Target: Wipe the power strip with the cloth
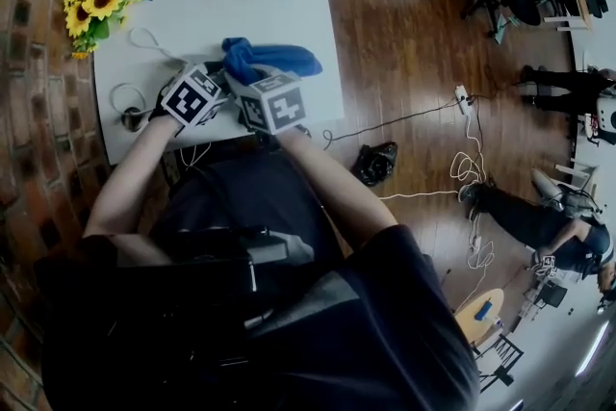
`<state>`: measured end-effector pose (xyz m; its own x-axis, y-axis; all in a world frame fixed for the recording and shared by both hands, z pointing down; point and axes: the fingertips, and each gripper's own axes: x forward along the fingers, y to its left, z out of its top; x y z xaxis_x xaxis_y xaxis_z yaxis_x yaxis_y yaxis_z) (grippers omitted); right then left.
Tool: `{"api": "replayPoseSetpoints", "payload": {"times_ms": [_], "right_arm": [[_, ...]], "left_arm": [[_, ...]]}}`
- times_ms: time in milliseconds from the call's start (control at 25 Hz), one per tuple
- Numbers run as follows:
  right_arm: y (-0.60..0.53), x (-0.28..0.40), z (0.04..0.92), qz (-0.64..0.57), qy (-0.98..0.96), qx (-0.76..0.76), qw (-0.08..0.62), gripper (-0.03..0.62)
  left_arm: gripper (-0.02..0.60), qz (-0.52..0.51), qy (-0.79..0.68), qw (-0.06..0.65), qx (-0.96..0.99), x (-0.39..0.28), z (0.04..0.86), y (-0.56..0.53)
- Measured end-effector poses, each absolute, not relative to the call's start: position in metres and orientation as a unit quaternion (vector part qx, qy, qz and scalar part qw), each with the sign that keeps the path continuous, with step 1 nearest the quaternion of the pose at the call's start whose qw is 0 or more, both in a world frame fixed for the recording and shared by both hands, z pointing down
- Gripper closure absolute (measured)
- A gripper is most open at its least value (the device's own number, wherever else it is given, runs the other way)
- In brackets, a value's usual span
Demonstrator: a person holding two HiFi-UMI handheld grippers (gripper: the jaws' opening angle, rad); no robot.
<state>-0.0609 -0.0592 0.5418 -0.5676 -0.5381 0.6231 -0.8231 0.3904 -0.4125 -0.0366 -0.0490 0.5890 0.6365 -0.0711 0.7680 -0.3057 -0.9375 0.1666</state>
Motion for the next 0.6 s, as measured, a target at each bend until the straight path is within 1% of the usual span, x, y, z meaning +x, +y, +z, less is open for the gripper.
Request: {"api": "replayPoseSetpoints", "payload": {"times_ms": [480,600], "right_arm": [[-0.055,-0.066,0.54,0.376,-0.812,0.401,0.193,0.549],[-0.054,-0.072,0.532,0.384,-0.822,0.385,0.166,0.549]], "left_arm": [[0.403,0.412,-0.102,0.131,0.896,-0.038,0.589,-0.048],[0.402,0.412,-0.102,0.129,0.896,-0.038,0.59,-0.049]]}}
